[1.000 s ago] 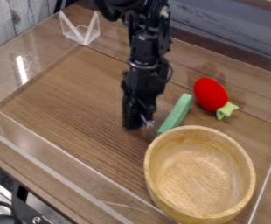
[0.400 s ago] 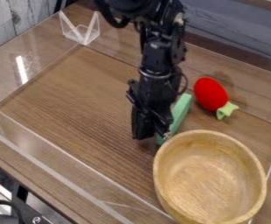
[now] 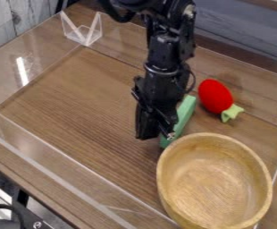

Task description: Put the green block in the brown bowl

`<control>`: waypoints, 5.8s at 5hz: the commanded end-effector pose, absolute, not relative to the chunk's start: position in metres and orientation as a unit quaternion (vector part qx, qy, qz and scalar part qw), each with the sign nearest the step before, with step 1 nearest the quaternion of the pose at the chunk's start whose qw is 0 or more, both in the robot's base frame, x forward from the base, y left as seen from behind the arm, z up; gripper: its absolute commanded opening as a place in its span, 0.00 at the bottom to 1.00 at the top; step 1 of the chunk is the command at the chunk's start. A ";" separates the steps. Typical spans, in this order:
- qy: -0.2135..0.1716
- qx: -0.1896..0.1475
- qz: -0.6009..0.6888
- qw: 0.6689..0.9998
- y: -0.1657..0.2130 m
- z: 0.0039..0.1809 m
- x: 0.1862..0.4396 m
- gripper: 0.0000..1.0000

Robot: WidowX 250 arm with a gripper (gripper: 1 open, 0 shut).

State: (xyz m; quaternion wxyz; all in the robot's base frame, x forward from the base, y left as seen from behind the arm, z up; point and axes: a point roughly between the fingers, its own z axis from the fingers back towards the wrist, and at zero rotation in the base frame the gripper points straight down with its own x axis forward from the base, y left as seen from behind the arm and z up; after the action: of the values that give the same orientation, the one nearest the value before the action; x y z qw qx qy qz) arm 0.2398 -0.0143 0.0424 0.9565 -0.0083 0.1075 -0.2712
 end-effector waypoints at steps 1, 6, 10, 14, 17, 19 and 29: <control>0.064 0.004 -0.324 0.944 -0.021 0.056 0.253 0.00; 0.007 0.028 -0.246 0.969 -0.033 0.121 0.256 1.00; -0.013 0.035 -0.225 0.974 -0.035 0.120 0.282 0.00; 0.002 0.032 -0.217 0.976 -0.025 0.104 0.277 0.00; 0.009 0.030 -0.227 0.973 -0.030 0.093 0.277 0.00; 0.004 0.032 -0.238 0.971 -0.020 0.105 0.282 0.00; -0.007 0.036 -0.204 0.978 -0.004 0.090 0.304 0.00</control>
State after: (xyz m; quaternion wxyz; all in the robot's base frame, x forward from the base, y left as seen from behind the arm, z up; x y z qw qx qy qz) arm 0.2975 -0.0058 0.0672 0.9780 0.0277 0.0324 -0.2041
